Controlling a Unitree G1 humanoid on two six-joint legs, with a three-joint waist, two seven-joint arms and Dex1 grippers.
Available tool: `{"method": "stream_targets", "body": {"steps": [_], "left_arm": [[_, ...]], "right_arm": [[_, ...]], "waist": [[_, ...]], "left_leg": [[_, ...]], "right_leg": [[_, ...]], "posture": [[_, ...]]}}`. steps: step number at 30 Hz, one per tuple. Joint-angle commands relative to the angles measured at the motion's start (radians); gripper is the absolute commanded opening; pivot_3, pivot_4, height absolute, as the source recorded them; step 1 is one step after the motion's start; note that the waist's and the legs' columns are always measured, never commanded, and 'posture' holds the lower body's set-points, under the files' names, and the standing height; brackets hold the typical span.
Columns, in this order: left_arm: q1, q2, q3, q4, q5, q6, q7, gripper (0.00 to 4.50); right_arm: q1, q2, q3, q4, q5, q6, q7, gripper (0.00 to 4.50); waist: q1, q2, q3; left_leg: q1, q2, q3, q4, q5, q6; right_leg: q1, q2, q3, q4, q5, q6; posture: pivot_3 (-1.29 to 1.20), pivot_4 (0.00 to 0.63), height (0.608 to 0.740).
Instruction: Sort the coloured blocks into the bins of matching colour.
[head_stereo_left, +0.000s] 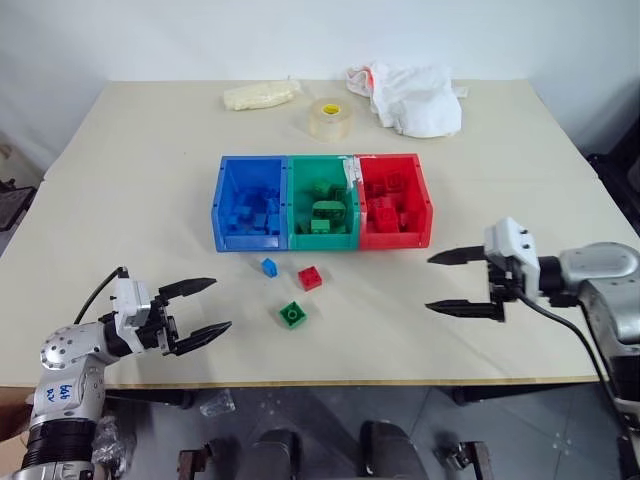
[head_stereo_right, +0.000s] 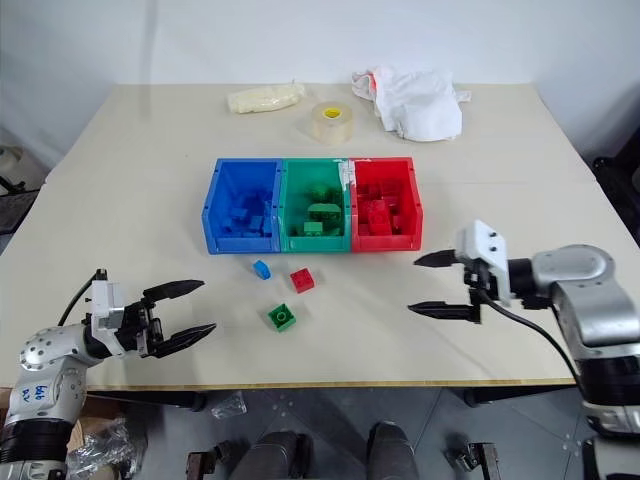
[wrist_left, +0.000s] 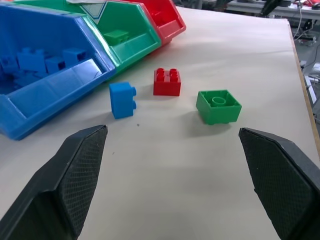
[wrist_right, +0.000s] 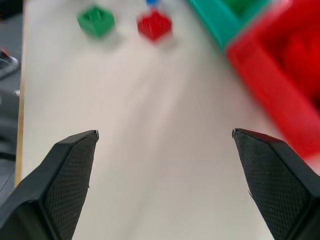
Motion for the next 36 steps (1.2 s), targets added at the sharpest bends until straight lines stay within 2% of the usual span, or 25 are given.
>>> {"method": "stream_targets", "body": {"steps": [1,6,11,15,19,30,36], "left_arm": [[-0.003,0.014,0.019,-0.008,-0.008,-0.011,-0.012,4.5],[-0.015,0.01,0.011,-0.015,-0.005,-0.006,-0.011,4.5],[-0.005,0.002,0.006,-0.053,-0.009,0.0,0.001,4.5],[0.024,0.0,0.01,-0.09,-0.016,0.002,0.01,4.5],[0.06,0.002,0.025,-0.126,-0.026,0.005,0.015,4.5],[0.124,-0.01,0.052,-0.174,-0.055,-0.001,0.016,4.5],[0.135,-0.021,0.052,-0.187,-0.05,-0.003,0.033,4.5]], "right_arm": [[0.002,-0.019,-0.025,-0.066,0.032,0.013,-0.016,4.48],[-0.058,0.02,0.061,-0.106,0.018,0.045,-0.049,4.48],[-0.151,0.139,0.206,-0.1,-0.013,0.06,-0.086,4.48],[-0.251,0.272,0.318,0.017,-0.091,-0.012,-0.117,4.48],[-0.343,0.382,0.379,0.176,-0.159,-0.087,-0.146,4.48],[-0.509,0.583,0.424,0.537,-0.268,-0.266,-0.161,4.48],[-0.548,0.641,0.439,0.65,-0.327,-0.326,-0.179,4.48]], "waist": [[-0.001,0.0,0.0],[0.003,0.0,0.0],[0.002,0.0,0.0],[0.0,0.0,0.0],[-0.001,0.0,0.0],[-0.009,0.0,0.0],[-0.01,0.0,0.0]], "left_leg": [[0.0,0.0,0.001,0.0,0.0,0.0],[0.0,0.0,0.0,0.0,0.0,0.0],[0.0,0.001,-0.001,0.001,0.0,0.0],[0.0,0.0,-0.001,0.001,0.0,0.0],[0.0,0.0,-0.001,0.0,0.0,0.0],[0.0,0.0,-0.003,0.0,0.0,0.0],[0.0,0.0,-0.003,0.0,0.0,0.0]], "right_leg": [[0.0,0.0,0.0,0.0,0.0,0.0],[0.0,0.0,0.0,0.0,0.0,0.0],[0.0,0.0,0.0,0.0,0.0,0.0],[-0.001,0.0,0.0,0.0,0.0,0.0],[-0.001,0.0,0.0,0.001,0.0,0.0],[-0.001,0.001,-0.001,0.001,0.0,0.0],[-0.001,0.001,-0.001,0.002,0.0,0.0]], "posture": [[0.0,0.15,0.74],[0.0,0.15,0.74],[0.0,0.15,0.74],[0.0,0.15,0.74],[0.0,0.15,0.74],[0.0,0.15,0.74],[0.0,0.15,0.74]]}}
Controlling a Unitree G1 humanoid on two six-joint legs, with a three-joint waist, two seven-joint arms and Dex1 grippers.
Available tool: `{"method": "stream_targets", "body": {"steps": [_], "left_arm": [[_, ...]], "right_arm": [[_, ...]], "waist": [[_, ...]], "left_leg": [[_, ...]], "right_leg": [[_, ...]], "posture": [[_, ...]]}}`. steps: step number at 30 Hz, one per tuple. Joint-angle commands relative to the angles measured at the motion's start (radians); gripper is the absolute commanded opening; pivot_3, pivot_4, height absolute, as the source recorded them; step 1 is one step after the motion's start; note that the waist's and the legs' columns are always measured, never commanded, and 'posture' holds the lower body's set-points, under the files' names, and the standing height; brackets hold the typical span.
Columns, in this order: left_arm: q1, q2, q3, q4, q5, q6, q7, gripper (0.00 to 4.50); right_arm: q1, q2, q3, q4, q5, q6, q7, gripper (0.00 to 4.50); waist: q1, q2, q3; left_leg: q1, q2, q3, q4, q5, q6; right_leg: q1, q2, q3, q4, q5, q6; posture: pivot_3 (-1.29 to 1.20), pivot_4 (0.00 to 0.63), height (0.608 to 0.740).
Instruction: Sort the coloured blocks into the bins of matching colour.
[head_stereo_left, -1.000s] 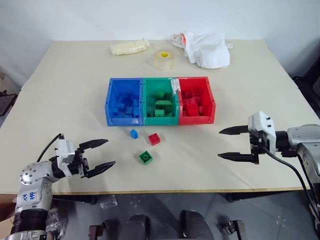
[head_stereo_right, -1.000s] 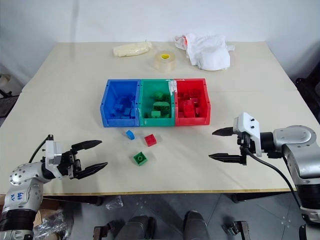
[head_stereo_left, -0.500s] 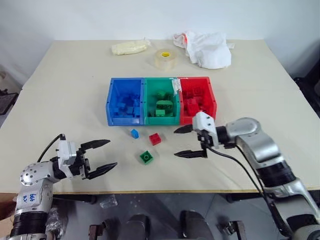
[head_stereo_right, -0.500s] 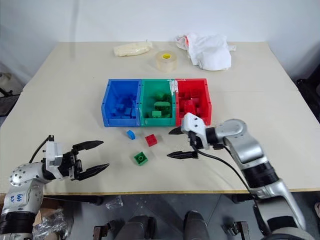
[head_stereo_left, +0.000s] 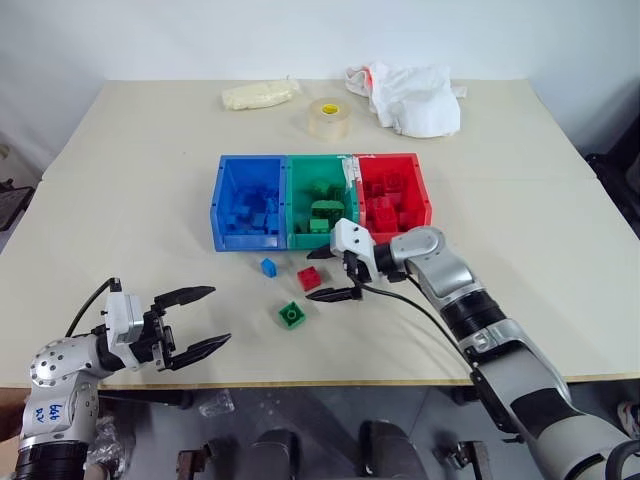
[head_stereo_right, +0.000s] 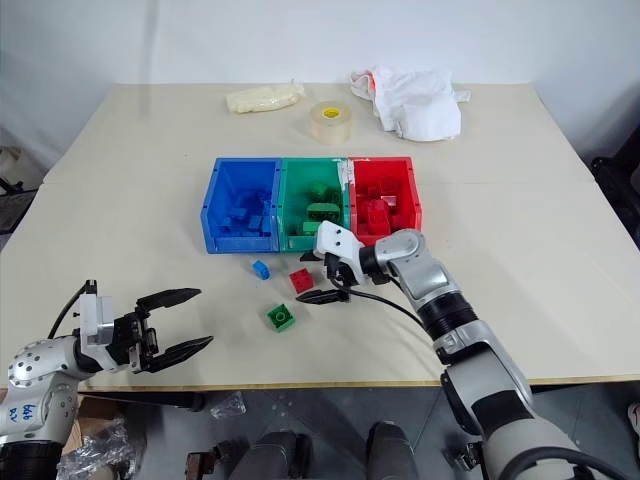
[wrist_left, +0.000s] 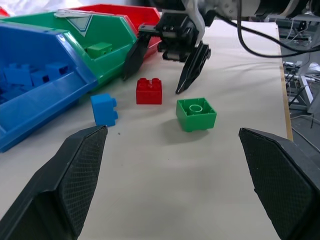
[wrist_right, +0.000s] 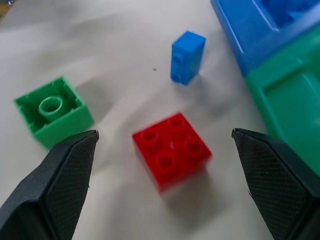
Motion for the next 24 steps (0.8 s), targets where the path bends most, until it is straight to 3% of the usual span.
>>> {"method": "stream_targets", "body": {"steps": [1,4,10,20,24], "left_arm": [[0.014,-0.01,0.018,-0.031,-0.018,-0.013,0.009,4.5],[0.017,-0.016,0.018,-0.034,-0.015,-0.015,0.012,4.5],[0.01,-0.023,0.01,-0.025,-0.012,-0.019,0.012,4.5],[-0.027,-0.018,0.002,0.011,-0.012,-0.015,-0.016,4.5],[-0.065,-0.019,-0.013,0.046,-0.003,-0.012,-0.029,4.5]], "right_arm": [[-0.03,0.012,0.007,0.037,-0.04,-0.035,-0.019,4.31],[-0.03,0.016,0.008,0.035,-0.059,-0.018,-0.019,3.57],[-0.013,0.008,-0.017,-0.022,-0.043,0.007,-0.013,1.47],[0.109,-0.131,-0.163,-0.478,0.131,0.276,-0.006,1.43],[0.072,-0.245,-0.28,-0.469,0.145,0.336,-0.082,1.43]], "waist": [[0.001,0.0,0.0],[0.0,0.0,0.0],[-0.002,0.0,0.0],[0.01,0.0,0.0],[0.012,0.0,0.0]], "left_leg": [[0.0,0.0,0.0,0.0,0.0,0.0],[0.0,0.0,0.0,0.0,0.0,0.0],[0.0,0.0,0.0,0.0,0.0,0.0],[0.0,0.0,0.0,0.0,0.0,0.0],[0.0,-0.001,0.0,0.0,0.0,0.0]], "right_leg": [[0.0,0.0,0.0,0.0,0.0,0.0],[0.0,0.0,0.0,0.0,0.0,0.0],[0.0,0.0,0.0,0.0,0.0,0.0],[0.0,0.0,0.0,0.0,0.0,0.0],[0.0,-0.001,0.0,0.0,0.0,0.0]], "posture": [[0.0,0.15,0.74],[0.0,0.15,0.74],[0.0,0.15,0.74],[0.0,0.15,0.74],[0.0,0.15,0.74]]}}
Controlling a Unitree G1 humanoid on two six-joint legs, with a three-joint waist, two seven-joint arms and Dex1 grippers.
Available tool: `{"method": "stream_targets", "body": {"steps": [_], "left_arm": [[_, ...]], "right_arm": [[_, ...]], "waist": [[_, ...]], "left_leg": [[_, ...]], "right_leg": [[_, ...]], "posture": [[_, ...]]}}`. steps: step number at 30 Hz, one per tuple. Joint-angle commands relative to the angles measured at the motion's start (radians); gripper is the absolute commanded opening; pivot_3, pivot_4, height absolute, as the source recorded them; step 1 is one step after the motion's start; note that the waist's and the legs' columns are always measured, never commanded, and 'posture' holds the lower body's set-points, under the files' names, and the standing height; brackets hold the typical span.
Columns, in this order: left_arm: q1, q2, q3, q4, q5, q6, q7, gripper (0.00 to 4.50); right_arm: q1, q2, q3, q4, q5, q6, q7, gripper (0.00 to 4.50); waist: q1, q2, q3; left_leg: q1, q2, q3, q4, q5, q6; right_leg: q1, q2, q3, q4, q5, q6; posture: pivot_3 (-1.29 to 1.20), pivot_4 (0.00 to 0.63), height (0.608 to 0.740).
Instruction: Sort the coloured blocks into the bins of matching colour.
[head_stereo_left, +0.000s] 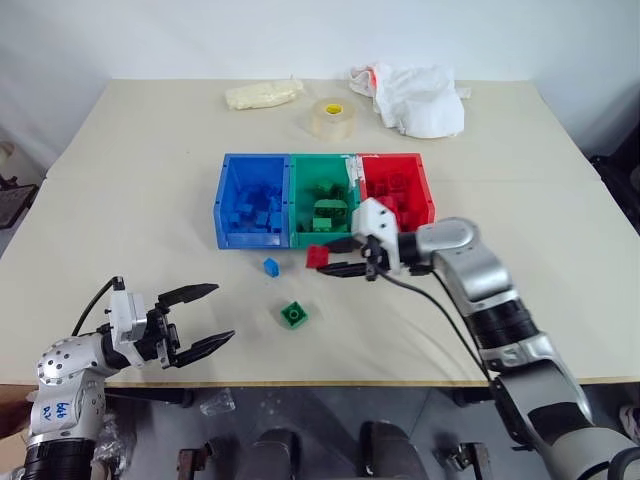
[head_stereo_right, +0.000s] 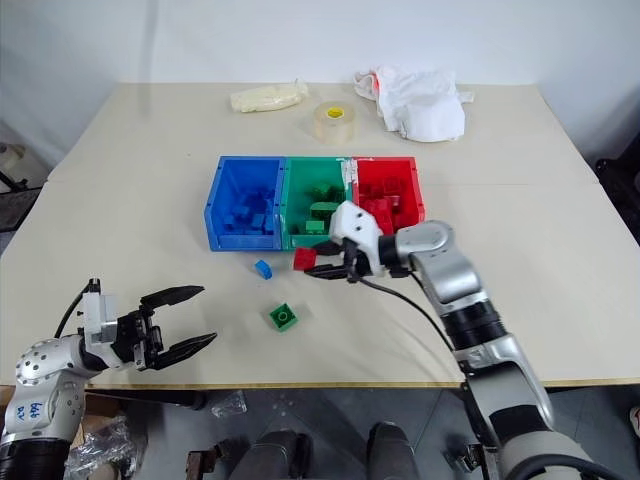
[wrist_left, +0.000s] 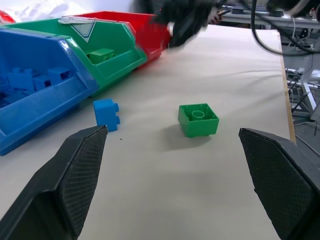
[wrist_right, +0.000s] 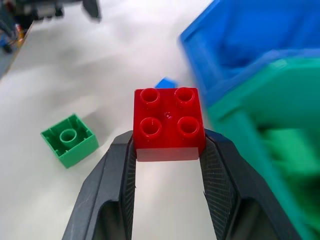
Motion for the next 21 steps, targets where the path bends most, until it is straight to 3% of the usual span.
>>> {"method": "stream_targets", "body": {"steps": [1,2,8,11,15,21], "left_arm": [[-0.033,0.001,-0.01,0.029,0.0,-0.009,-0.019,4.5],[-0.046,-0.001,-0.016,0.04,0.002,-0.01,-0.023,4.5],[-0.12,-0.01,-0.048,0.101,0.015,-0.023,-0.045,4.5],[-0.137,-0.011,-0.054,0.116,0.017,-0.027,-0.052,4.5],[-0.138,-0.008,-0.055,0.124,0.015,-0.034,-0.061,4.5],[-0.13,-0.003,-0.053,0.126,0.011,-0.035,-0.074,4.5]], "right_arm": [[-0.071,-0.079,-0.101,0.055,-0.002,0.007,-0.076,1.43],[-0.1,-0.096,-0.105,0.114,-0.02,-0.014,-0.096,1.43],[-0.236,-0.125,-0.105,0.403,-0.08,-0.154,-0.142,3.49],[-0.253,-0.134,-0.098,0.443,-0.087,-0.195,-0.121,4.47],[-0.183,-0.167,-0.109,0.323,-0.046,-0.162,-0.043,4.47],[0.09,-0.333,-0.16,0.016,0.074,-0.071,0.124,4.47]], "waist": [[-0.001,0.0,0.0],[-0.002,0.0,0.0],[-0.012,0.0,0.0],[-0.012,0.0,0.0],[-0.012,0.0,0.0],[0.014,0.0,0.0]], "left_leg": [[0.0,0.0,0.0,0.0,0.0,0.0],[0.0,0.0,0.001,0.0,0.0,0.0],[0.0,0.0,0.002,-0.003,0.0,0.0],[0.0,0.0,0.003,-0.003,0.0,0.0],[0.0,0.001,0.002,-0.003,0.0,0.0],[-0.002,0.0,-0.001,0.0,0.0,0.0]], "right_leg": [[0.0,0.0,0.0,0.0,0.0,0.0],[0.0,0.0,0.0,0.0,0.0,0.0],[-0.002,0.0,0.0,0.0,0.0,0.0],[-0.002,0.0,0.0,0.0,0.0,0.0],[-0.001,0.0,0.0,0.0,0.0,0.0],[0.0,0.0,-0.002,-0.001,0.0,0.0]], "posture": [[0.0,0.15,0.74],[0.0,0.15,0.74],[0.0,0.15,0.74],[0.0,0.15,0.74],[0.0,0.15,0.74],[0.0,0.15,0.74]]}}
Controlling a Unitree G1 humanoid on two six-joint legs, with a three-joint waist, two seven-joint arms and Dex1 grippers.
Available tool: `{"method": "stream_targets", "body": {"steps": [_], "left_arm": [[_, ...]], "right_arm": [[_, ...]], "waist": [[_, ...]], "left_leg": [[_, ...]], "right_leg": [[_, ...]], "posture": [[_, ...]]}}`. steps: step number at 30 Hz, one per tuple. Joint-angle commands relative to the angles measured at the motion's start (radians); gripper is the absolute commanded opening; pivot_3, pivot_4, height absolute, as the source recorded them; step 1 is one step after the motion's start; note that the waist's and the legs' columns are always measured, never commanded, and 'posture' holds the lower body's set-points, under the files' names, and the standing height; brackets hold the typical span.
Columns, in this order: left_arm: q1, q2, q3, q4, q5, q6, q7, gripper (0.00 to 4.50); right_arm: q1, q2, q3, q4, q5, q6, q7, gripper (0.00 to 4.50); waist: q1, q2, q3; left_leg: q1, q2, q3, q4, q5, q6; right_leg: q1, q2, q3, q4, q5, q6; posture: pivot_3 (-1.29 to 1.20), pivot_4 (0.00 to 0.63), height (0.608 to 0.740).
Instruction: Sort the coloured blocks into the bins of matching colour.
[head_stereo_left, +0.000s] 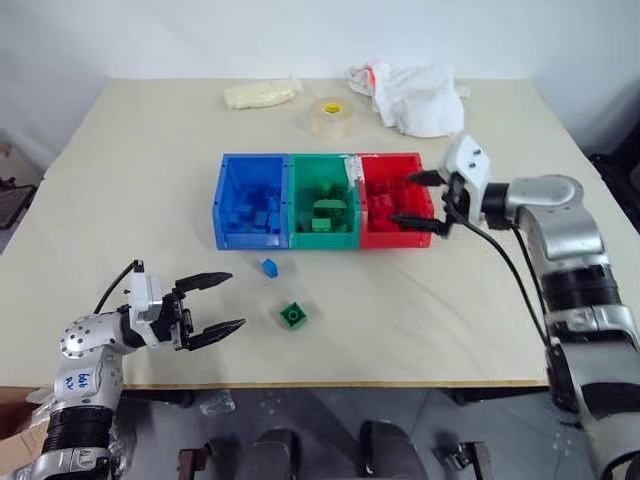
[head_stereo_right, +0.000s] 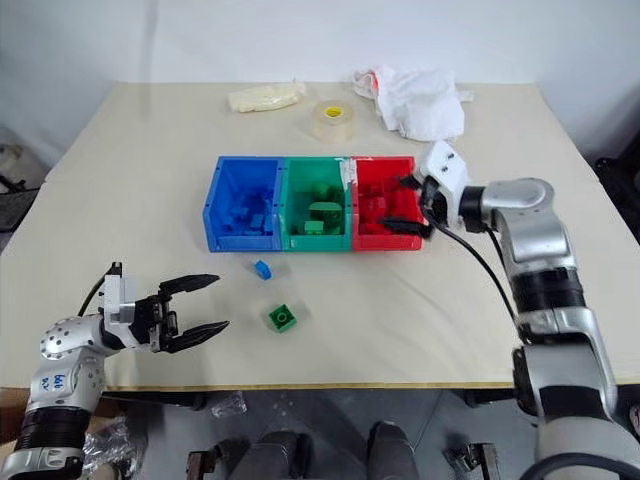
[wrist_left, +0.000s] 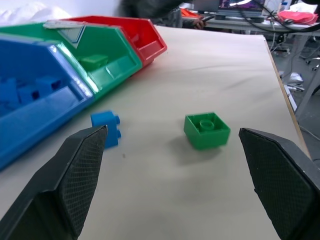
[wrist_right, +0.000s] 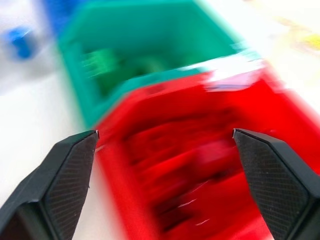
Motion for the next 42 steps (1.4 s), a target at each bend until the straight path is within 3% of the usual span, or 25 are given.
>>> {"method": "stream_targets", "body": {"steps": [1,9,15,18,23,31,38,42], "left_arm": [[0.009,0.009,0.015,-0.009,-0.007,-0.012,-0.015,4.5],[0.013,0.023,0.021,0.005,-0.01,-0.005,-0.039,4.5],[-0.012,0.024,0.015,0.023,-0.005,0.001,-0.046,4.5],[-0.021,0.02,0.01,0.023,-0.003,0.001,-0.045,4.5],[-0.014,0.011,0.005,-0.002,-0.004,0.002,-0.031,4.5],[0.064,0.025,0.048,-0.07,-0.017,0.004,0.006,4.5],[0.144,0.018,0.073,-0.151,-0.026,0.014,0.05,4.5],[0.166,0.016,0.076,-0.175,-0.029,0.019,0.068,4.5]], "right_arm": [[0.135,-0.106,-0.091,-0.155,0.078,0.001,0.077,4.47],[0.476,-0.297,-0.258,-0.264,0.147,0.004,0.133,4.47],[0.477,-0.296,-0.228,-0.35,0.166,0.05,0.095,4.47],[0.424,-0.238,-0.131,-0.426,0.164,0.099,0.064,4.47],[0.303,-0.049,0.073,-0.479,0.124,0.171,-0.021,4.47],[0.117,0.287,0.35,-0.256,-0.041,0.054,-0.109,4.47],[0.034,0.455,0.427,-0.044,-0.124,-0.072,-0.129,4.47],[0.03,0.473,0.413,-0.028,-0.121,-0.097,-0.117,3.56]], "waist": [[0.007,0.0,0.0],[0.017,0.0,0.0],[0.013,0.0,0.0],[0.014,0.0,0.0],[0.015,0.0,0.0],[0.011,0.0,0.0],[0.001,0.0,0.0],[-0.01,0.0,0.0]], "left_leg": [[0.0,-0.001,0.0,0.0,0.0,0.0],[0.001,0.0,0.003,0.001,0.0,0.0],[0.002,0.003,0.007,0.001,0.0,0.0],[0.002,0.003,0.007,0.001,0.0,0.0],[0.002,0.003,0.005,0.001,0.0,0.0],[0.002,0.002,0.003,0.001,0.0,0.0],[0.002,0.0,0.001,0.0,0.0,0.0],[0.002,0.0,0.0,0.0,0.0,0.0]], "right_leg": [[0.0,0.0,0.0,-0.001,0.0,0.0],[0.001,0.0,0.002,-0.001,0.0,0.0],[0.001,0.001,0.002,-0.001,0.0,0.0],[0.001,0.0,0.002,-0.001,0.0,0.0],[0.0,0.001,0.002,-0.002,0.0,0.0],[-0.001,0.001,0.002,0.0,0.0,0.0],[0.0,0.001,0.002,0.001,0.0,0.0],[0.0,0.001,0.001,0.001,0.0,0.0]], "posture": [[0.0,0.15,0.74],[0.0,0.15,0.74],[0.0,0.15,0.74],[0.0,0.15,0.74],[0.0,0.15,0.74],[0.0,0.15,0.74],[0.0,0.15,0.74],[0.0,0.15,0.74]]}}
